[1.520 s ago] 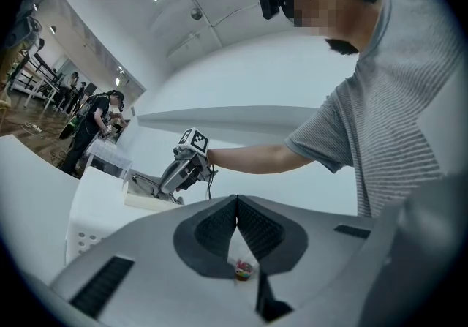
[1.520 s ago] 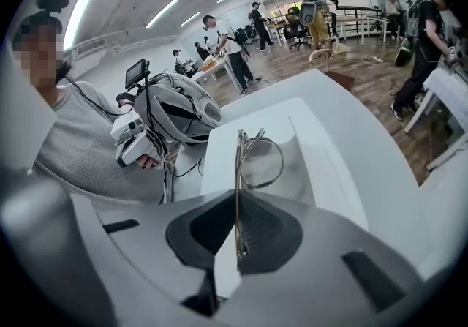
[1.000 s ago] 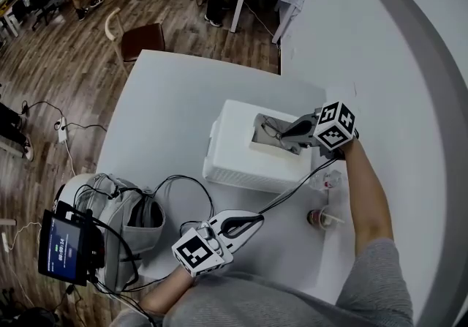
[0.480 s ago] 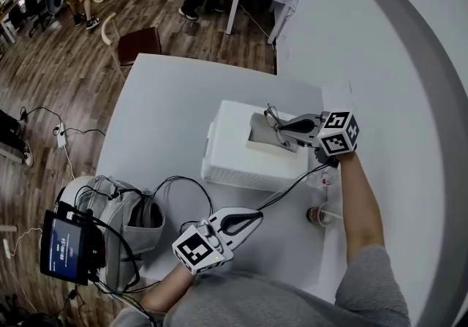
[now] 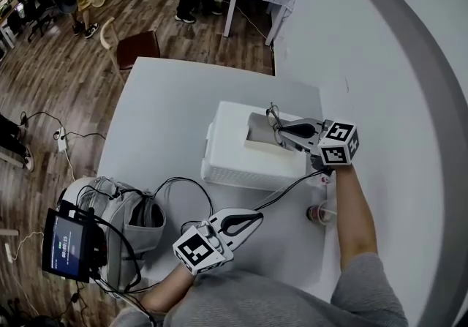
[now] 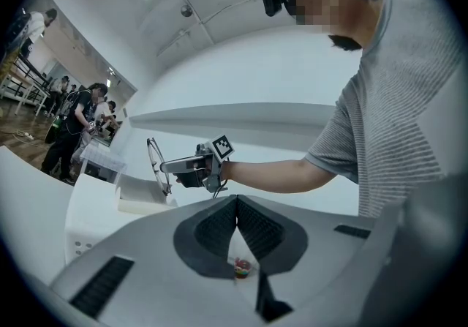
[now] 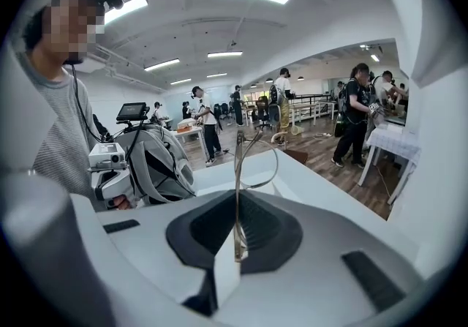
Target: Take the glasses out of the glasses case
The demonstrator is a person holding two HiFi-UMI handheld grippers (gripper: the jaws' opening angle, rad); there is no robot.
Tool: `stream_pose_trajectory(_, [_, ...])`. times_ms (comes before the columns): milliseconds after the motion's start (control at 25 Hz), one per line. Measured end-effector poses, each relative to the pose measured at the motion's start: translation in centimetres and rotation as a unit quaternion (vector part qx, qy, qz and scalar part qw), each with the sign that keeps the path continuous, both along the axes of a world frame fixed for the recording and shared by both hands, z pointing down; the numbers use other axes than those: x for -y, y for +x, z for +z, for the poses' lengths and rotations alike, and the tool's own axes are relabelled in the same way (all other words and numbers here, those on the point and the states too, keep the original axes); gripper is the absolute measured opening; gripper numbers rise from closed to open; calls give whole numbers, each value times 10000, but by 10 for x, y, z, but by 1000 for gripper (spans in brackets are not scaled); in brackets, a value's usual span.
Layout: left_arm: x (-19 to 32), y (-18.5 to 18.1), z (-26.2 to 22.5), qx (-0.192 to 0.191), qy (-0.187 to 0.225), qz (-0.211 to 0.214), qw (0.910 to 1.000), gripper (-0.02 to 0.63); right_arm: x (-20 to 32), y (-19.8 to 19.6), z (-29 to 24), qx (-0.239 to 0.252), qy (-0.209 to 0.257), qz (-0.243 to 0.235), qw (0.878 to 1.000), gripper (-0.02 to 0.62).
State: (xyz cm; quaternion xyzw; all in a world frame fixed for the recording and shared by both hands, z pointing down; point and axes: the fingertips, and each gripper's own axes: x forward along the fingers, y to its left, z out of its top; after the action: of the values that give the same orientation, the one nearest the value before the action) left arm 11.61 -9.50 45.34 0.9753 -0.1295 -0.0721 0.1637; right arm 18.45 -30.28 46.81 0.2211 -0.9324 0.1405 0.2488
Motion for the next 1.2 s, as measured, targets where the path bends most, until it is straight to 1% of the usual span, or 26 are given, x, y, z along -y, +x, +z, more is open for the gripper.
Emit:
stream_pose_trajectory(80, [-1,0,-3,-19,64,4,10000,12,-3,-1,-7,111,165,111,9997,20])
stream_pose_trajectory(240, [-5,1,1,20,-10,36,10000,12,-11,-2,-20,335,516,392,9973,20])
stream_pose_trajectory(480, [-8,1,-5,-11,102,44,9999,12,-33,-7,-29,508,959,704,9916,20])
stream_pose_trajectory(560, [-9,1,-5,32,59,57,10000,12,-40,-8,-32,542,1069,774,9898,20])
stream_pose_trajectory(920, [-19,4,-8,64,119,156,9998,12,-79,-15,-46,797,1413,1056,9811,20])
stream_pose_trajectory(1200, [-29,7,-13,63,188,252,9995,12,-105,-17,-55,933,1519,1230,9763,20])
